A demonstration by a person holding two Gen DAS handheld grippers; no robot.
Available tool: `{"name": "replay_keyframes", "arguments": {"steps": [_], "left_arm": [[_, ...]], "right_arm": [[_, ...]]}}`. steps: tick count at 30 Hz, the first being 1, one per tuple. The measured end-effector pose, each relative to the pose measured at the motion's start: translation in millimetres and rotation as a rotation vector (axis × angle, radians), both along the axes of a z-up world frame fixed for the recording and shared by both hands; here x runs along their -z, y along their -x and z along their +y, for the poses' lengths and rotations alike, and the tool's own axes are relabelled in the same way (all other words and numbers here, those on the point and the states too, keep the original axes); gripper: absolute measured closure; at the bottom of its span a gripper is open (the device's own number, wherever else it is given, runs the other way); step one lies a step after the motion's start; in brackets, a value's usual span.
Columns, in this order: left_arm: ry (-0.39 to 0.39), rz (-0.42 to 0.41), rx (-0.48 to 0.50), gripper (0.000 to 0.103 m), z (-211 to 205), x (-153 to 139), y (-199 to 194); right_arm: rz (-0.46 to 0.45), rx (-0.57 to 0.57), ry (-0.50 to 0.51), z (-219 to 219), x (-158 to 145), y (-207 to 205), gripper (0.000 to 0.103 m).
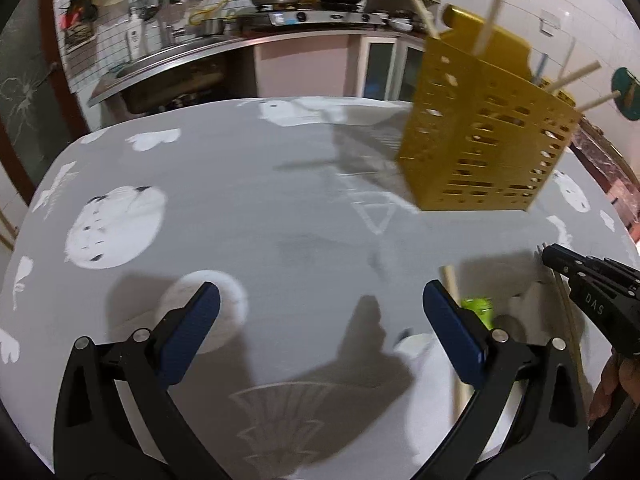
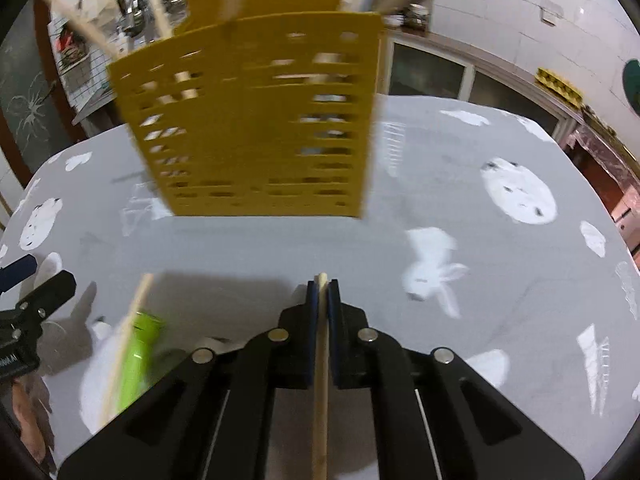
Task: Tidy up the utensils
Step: 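Close the right tool on a wooden chopstick, then move the left tool to another chopstick and close on it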
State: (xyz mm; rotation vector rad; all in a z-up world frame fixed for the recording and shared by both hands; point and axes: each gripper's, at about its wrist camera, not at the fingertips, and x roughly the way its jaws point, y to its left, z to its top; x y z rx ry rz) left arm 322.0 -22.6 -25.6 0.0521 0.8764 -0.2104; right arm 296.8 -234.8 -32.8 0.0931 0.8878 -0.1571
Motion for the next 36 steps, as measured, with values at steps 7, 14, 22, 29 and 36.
{"name": "replay_keyframes", "arguments": {"steps": [7, 14, 22, 29, 36], "left_arm": [[-0.017, 0.034, 0.058, 0.011, -38.6, 9.6, -6.7], [-0.065, 0.057, 0.084, 0.019, -56.1, 18.5, -11.9], [-0.069, 0.077, 0.096, 0.024, -49.8, 22.7, -11.1], [-0.092, 0.089, 0.098, 0.026, -51.8, 23.0, -12.0], [-0.087, 0.087, 0.084, 0.037, -53.3, 22.4, -1.6]], "right_arm": [[0.004, 0.030, -0.029, -31.8, 7.3, 14.0, 0.097], [-0.007, 0.017, -0.032, -42.1, 11.4, 28.0, 0.097], [-0.012, 0.015, -0.046, -42.4, 12.9, 27.9, 0.097], [-0.011, 0.015, -0.053, -44.7, 13.7, 25.2, 0.097], [-0.014, 0.021, -0.042, -41.7, 14.1, 26.3, 0.097]]}}
